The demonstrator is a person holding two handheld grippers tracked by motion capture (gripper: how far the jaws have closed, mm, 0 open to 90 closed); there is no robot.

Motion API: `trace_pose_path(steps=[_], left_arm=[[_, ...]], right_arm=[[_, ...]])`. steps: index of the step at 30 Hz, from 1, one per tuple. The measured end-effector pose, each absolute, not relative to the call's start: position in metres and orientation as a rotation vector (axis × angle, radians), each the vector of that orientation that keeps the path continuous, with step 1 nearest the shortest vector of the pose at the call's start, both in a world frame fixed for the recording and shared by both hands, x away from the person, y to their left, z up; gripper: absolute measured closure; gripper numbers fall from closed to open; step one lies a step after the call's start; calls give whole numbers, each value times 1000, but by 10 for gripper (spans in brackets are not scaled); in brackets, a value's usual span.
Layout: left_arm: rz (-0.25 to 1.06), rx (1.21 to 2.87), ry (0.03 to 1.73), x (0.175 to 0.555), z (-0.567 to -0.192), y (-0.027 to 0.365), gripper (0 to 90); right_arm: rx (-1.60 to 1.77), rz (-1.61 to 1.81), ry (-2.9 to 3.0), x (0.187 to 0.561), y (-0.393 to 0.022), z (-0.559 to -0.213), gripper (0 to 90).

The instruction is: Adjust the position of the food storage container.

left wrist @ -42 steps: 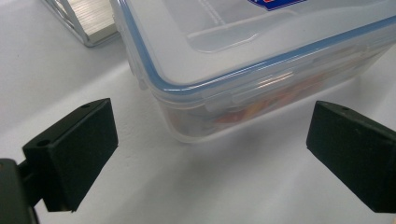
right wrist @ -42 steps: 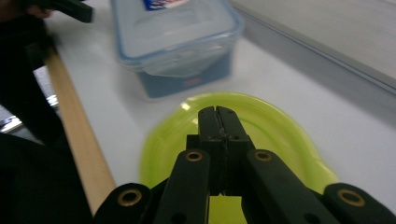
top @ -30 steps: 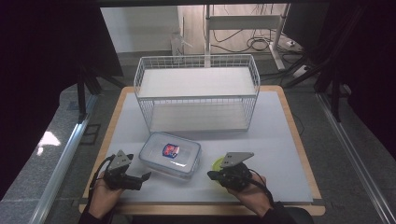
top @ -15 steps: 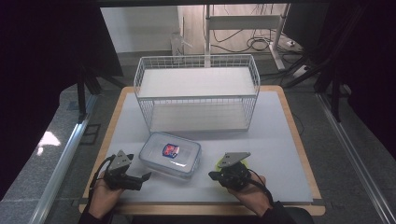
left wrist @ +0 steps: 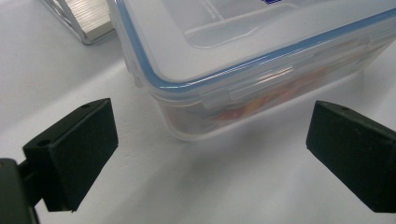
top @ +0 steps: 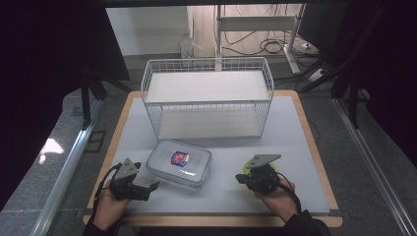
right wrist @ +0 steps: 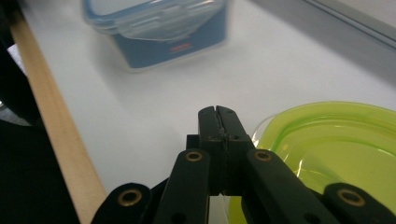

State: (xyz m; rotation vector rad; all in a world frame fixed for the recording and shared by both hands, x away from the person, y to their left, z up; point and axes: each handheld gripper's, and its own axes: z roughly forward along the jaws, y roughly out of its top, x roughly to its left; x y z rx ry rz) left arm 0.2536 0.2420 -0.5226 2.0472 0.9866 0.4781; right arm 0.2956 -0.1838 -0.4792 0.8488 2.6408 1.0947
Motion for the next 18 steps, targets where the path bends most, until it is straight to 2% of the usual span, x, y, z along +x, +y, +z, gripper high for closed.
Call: trace_pose_path(steps=[18], left_arm=[[475,2059,986,254,-523,241,23]], right_arm=[[1022,1079,2507,320,-235,-477,900]])
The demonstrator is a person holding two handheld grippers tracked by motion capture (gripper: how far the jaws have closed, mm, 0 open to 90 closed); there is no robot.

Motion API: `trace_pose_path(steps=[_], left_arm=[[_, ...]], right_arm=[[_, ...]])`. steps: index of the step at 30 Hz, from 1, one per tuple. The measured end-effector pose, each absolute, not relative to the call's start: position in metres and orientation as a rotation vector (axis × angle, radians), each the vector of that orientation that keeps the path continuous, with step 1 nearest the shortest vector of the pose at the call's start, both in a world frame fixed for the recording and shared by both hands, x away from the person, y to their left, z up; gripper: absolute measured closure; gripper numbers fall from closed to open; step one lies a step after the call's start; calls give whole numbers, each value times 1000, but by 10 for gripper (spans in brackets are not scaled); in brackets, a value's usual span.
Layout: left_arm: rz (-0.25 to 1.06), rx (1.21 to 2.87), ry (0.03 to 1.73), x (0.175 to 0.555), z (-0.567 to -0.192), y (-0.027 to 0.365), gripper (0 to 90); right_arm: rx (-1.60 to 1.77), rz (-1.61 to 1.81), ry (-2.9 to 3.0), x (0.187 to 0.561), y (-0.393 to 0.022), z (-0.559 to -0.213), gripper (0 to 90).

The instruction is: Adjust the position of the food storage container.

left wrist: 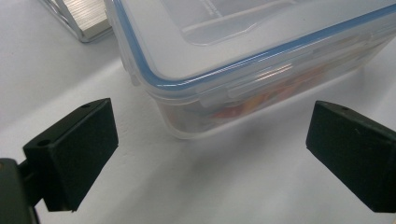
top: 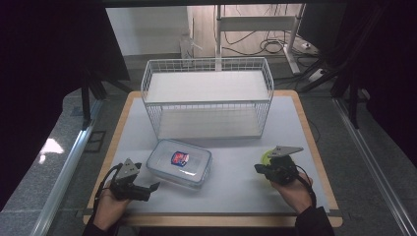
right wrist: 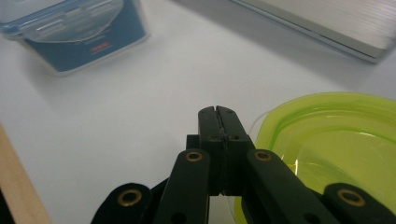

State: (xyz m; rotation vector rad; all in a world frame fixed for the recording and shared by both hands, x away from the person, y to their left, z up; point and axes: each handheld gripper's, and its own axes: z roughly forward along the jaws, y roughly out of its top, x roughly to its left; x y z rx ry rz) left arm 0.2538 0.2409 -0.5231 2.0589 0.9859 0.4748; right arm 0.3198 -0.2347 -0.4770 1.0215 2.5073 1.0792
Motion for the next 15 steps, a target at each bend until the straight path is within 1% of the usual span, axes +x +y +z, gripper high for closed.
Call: trace_pose_path(steps=[15], left_arm=[[453,2061,993,254,-524,240,30]], right_arm=[[1136,1068,2390,333,-265,-476,900]])
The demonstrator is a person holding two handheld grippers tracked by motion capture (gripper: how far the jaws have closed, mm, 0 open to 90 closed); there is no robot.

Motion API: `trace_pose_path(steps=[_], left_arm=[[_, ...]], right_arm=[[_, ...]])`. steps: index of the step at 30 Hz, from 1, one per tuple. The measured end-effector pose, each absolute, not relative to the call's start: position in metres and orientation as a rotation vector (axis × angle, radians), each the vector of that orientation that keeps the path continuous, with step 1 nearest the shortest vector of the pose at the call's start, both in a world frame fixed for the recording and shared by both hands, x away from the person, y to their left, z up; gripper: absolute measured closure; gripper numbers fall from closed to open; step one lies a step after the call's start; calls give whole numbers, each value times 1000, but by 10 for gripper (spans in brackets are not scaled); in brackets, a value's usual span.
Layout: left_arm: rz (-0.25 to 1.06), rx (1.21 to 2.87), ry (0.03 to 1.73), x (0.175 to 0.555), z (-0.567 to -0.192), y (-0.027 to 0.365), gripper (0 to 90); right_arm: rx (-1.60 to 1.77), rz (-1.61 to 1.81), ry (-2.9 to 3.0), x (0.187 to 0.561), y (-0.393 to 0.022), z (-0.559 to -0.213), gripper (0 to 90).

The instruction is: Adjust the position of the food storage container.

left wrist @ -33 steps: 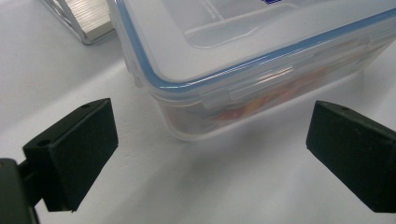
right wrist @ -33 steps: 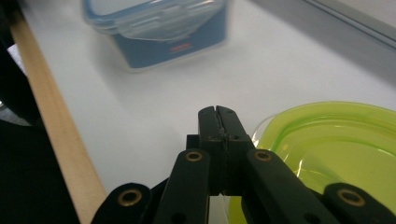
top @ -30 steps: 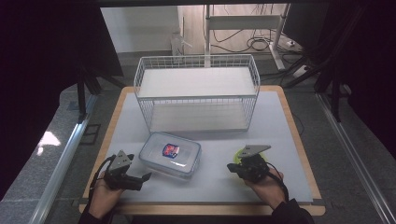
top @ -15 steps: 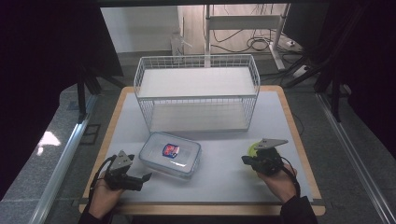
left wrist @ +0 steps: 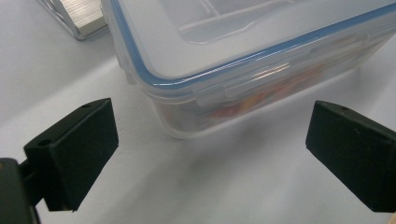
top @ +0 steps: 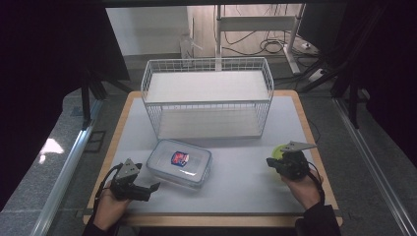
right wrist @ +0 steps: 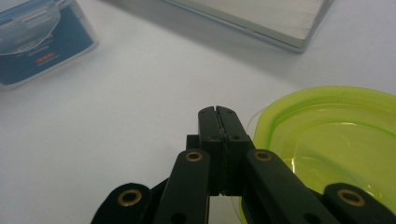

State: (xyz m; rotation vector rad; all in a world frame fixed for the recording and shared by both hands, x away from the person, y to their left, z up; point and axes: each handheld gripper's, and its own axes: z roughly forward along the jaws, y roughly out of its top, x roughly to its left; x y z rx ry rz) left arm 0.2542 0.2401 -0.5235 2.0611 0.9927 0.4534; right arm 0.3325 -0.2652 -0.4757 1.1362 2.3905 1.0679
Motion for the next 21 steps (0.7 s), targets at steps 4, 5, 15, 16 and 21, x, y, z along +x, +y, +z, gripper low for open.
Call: trace_pose_path(steps=[4,5,15,16,21], left_arm=[[459,2075,1009,253,-522,240,48],[464,2081,1019,253,-522,240,46],[430,1975,1069,261,-516,260,314],[408,1953,1069,263,-515,263,365],[342,1855,1021,270,-509,277,578]], right_arm=[[1125,1057,2378,331,-266,-474,896],[1117,1058,2378,330,-264,-474,890],[1011,1071,2415,320,-248,-469,900],[1013,1079,2424,319,-246,-468,900],[1003,1130,2446,317,-239,-467,900]])
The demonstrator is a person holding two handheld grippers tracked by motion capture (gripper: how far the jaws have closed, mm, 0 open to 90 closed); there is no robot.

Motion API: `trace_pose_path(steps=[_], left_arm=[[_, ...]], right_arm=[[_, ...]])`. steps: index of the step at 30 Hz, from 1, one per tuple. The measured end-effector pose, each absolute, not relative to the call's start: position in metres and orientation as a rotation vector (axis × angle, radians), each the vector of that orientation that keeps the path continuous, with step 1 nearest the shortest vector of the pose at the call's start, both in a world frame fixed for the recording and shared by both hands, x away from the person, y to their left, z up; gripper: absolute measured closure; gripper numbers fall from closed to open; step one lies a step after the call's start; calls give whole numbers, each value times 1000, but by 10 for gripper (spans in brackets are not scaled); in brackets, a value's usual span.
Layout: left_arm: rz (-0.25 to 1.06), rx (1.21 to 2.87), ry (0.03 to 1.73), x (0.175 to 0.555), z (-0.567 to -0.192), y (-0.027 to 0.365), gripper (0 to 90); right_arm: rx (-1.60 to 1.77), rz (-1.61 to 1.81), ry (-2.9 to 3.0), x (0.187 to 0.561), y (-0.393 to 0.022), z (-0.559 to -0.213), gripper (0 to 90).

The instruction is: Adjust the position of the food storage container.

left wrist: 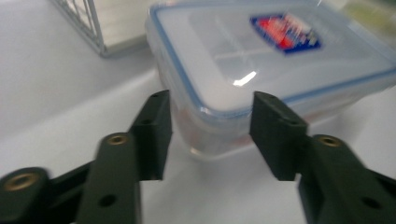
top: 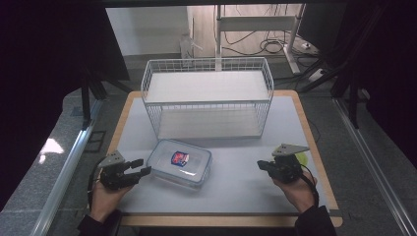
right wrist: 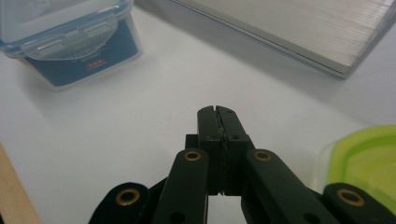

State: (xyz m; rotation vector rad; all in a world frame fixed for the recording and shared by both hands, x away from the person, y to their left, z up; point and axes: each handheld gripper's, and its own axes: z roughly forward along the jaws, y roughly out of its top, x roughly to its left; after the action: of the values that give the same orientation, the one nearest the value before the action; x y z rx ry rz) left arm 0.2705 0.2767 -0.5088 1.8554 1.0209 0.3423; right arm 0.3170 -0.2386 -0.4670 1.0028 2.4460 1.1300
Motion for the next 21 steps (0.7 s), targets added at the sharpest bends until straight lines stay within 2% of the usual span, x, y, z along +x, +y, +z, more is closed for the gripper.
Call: trace_pose_path(steps=[6,9,13,21], left_arm=[[400,1885,1099,278,-513,285,773],[408,1915,1124,286,-515,283,843],[388,1947,1142,298,-519,279,881],[357,1970,1148,306,-521,270,900]], right_arm=[[992,1155,2447,313,-230,-466,900],[992,1165,2453,312,-226,-466,900],[990,1181,2464,311,-221,-468,900],[950,1195,2529,308,-201,-475,900]])
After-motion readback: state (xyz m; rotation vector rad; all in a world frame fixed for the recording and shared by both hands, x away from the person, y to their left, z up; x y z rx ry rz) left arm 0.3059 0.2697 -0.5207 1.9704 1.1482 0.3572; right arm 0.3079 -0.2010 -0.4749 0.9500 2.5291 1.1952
